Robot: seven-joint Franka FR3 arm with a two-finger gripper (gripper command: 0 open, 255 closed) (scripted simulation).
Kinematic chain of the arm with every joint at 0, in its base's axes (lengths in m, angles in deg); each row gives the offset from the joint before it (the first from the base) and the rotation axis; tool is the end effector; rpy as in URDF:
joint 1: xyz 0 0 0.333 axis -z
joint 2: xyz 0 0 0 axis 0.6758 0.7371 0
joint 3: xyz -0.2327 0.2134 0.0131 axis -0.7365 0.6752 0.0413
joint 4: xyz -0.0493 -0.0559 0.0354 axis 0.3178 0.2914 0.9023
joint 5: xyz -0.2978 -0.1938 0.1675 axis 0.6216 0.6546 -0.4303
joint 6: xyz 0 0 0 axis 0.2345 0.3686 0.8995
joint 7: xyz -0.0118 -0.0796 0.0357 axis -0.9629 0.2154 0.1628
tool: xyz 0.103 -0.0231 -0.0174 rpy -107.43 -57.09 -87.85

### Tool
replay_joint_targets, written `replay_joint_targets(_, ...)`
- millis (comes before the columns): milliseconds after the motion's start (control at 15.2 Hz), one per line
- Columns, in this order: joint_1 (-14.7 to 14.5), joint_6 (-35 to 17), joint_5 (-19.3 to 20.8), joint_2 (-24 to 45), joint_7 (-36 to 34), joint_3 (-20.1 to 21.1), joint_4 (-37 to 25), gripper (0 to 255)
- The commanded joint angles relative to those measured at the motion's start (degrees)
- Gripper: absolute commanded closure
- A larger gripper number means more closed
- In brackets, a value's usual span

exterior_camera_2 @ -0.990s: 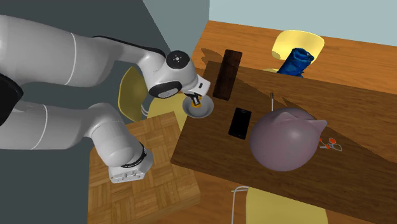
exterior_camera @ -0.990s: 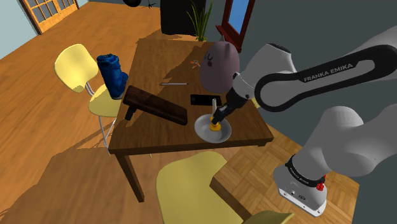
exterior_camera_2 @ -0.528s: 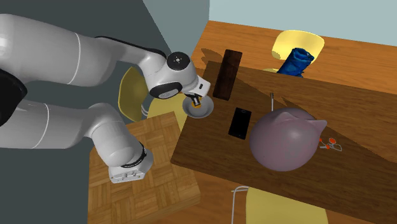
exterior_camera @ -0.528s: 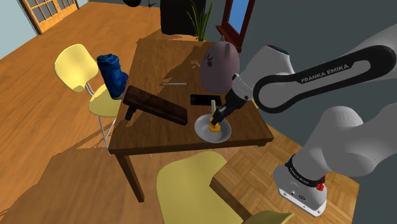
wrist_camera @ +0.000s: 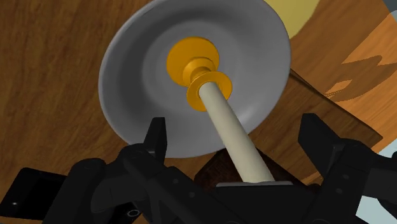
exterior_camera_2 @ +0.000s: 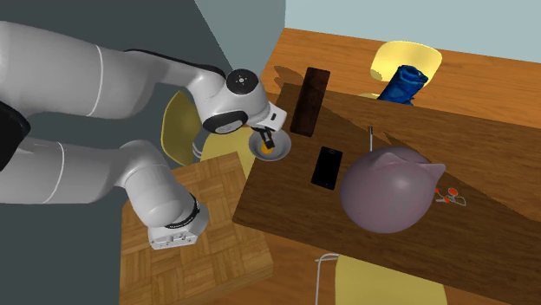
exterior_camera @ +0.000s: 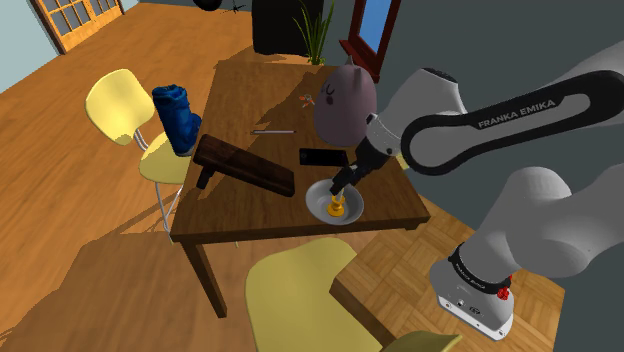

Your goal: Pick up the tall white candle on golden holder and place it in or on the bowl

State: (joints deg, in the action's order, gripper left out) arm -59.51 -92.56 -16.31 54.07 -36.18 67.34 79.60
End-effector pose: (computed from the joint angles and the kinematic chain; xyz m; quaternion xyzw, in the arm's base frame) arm 0.3247 0.1043 0.3553 -0.9838 0.0081 -0.1209 0.1324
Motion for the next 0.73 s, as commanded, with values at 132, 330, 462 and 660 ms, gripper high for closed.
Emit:
replay_joint_targets(132, 2.8, 9.9, 3.2, -8.4, -1.8, 0.0, -1.2, 0)
replay_joint_targets(330, 2.8, 9.9, 3.2, -8.4, -1.8, 0.0, -1.2, 0)
replay_joint_targets(462, 2.8, 9.9, 3.2, -8.4, -1.8, 0.0, -1.2, 0)
replay_joint_targets(660, 2.8, 9.9, 3.2, -8.4, -1.8, 0.0, -1.2, 0)
